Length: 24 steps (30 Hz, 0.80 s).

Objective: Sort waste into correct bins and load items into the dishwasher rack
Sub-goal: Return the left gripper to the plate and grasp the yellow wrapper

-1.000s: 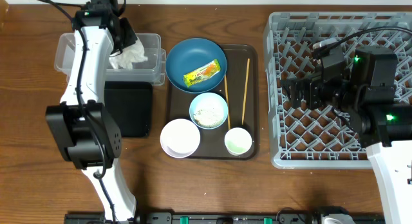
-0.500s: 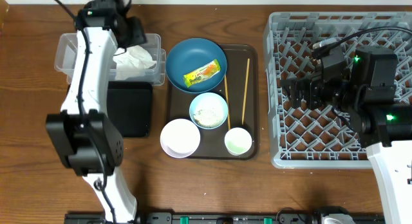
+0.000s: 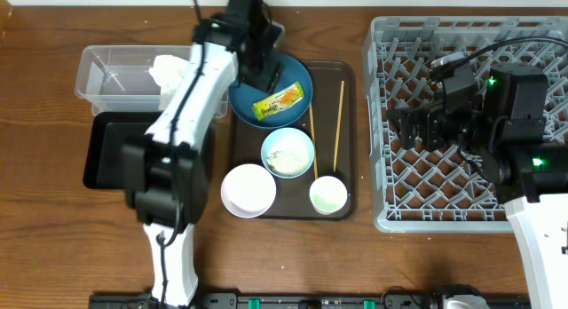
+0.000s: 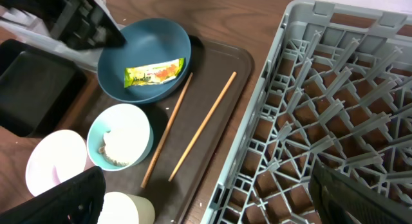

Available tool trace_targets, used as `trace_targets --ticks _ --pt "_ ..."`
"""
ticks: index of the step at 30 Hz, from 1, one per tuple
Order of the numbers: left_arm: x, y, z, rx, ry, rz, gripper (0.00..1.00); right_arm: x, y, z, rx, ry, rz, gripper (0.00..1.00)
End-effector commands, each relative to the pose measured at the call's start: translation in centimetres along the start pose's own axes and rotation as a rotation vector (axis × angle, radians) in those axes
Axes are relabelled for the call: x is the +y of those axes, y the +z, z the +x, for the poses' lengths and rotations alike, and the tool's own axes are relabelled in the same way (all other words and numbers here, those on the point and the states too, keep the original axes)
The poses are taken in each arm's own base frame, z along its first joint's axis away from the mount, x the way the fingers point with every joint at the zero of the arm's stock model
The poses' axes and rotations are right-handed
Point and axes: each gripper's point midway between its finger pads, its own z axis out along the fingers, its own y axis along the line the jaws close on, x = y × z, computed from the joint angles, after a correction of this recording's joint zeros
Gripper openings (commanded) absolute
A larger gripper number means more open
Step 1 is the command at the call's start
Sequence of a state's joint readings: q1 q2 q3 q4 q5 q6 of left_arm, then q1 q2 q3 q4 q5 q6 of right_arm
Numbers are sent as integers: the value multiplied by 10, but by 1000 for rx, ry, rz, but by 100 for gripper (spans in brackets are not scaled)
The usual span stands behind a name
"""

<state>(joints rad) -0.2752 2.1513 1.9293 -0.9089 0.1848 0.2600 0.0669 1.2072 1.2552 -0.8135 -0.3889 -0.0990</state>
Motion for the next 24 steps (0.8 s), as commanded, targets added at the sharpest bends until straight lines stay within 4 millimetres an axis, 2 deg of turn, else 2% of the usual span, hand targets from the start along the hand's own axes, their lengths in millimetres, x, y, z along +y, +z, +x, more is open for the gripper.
trace_targets --ticks 1,4,8,14,24 --pt "-3 28 13 64 83 24 71 3 3 2 8 -13 -10 99" --pt "-6 49 22 108 135 40 72 3 3 2 8 -13 -10 99" --pt "-7 66 27 127 154 47 73 3 3 2 8 -13 -10 99" --pt "-6 85 32 144 153 52 85 3 3 2 9 -12 -10 99" --pt "-7 110 48 199 148 67 86 3 3 2 9 -12 -10 99"
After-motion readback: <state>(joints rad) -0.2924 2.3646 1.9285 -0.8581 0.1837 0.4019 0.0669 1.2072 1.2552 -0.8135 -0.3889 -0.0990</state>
